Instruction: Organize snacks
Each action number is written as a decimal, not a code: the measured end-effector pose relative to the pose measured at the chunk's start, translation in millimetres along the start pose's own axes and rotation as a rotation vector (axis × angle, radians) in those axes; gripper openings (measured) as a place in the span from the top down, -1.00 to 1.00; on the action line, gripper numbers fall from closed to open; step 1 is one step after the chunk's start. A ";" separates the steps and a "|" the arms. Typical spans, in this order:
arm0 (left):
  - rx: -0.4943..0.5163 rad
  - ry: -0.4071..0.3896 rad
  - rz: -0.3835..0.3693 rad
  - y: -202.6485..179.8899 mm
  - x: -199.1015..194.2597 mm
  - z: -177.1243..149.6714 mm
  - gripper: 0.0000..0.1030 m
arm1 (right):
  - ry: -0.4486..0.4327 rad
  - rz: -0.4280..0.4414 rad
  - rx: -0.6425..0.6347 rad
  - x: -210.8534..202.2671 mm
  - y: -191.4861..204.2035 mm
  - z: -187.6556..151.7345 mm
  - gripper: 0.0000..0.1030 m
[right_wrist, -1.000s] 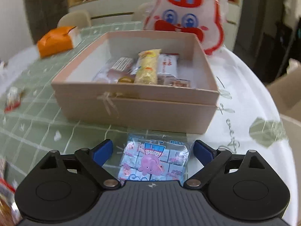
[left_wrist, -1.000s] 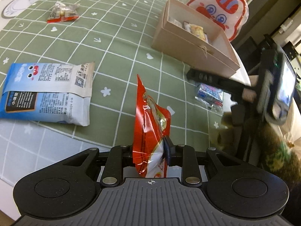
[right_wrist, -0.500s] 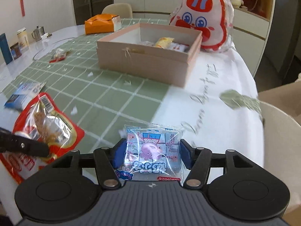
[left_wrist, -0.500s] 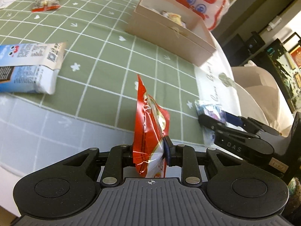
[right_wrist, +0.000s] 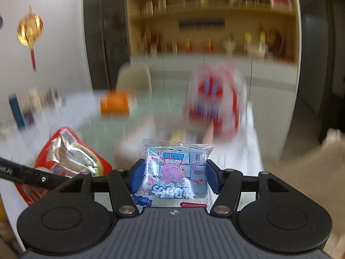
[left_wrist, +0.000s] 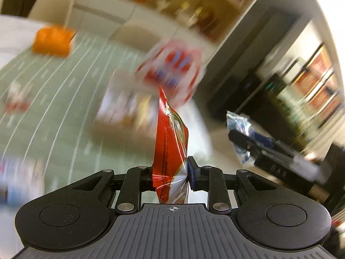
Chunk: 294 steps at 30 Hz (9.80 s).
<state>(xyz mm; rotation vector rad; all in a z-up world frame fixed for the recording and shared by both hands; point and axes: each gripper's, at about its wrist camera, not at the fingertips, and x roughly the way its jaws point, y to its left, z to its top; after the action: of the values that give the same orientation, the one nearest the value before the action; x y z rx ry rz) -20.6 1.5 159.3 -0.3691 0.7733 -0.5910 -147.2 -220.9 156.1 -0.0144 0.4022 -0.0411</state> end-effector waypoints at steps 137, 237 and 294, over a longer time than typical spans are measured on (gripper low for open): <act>-0.488 -0.214 0.436 192.7 -33.9 -100.1 0.42 | 0.337 -0.015 -0.012 124.7 93.2 -103.4 -0.37; 0.056 0.162 0.397 115.2 57.7 -81.0 -0.09 | 0.257 -0.007 -0.033 85.0 82.1 -104.9 -0.90; 0.143 0.449 0.042 32.9 107.8 -111.0 0.03 | 0.410 0.118 0.068 127.1 34.7 -83.2 -0.87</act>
<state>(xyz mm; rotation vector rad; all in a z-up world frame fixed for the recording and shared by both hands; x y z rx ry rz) -29.8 -50.5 10.2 -0.0852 1.1577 -0.6961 -61.7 -192.1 29.1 0.0864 0.8106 0.0602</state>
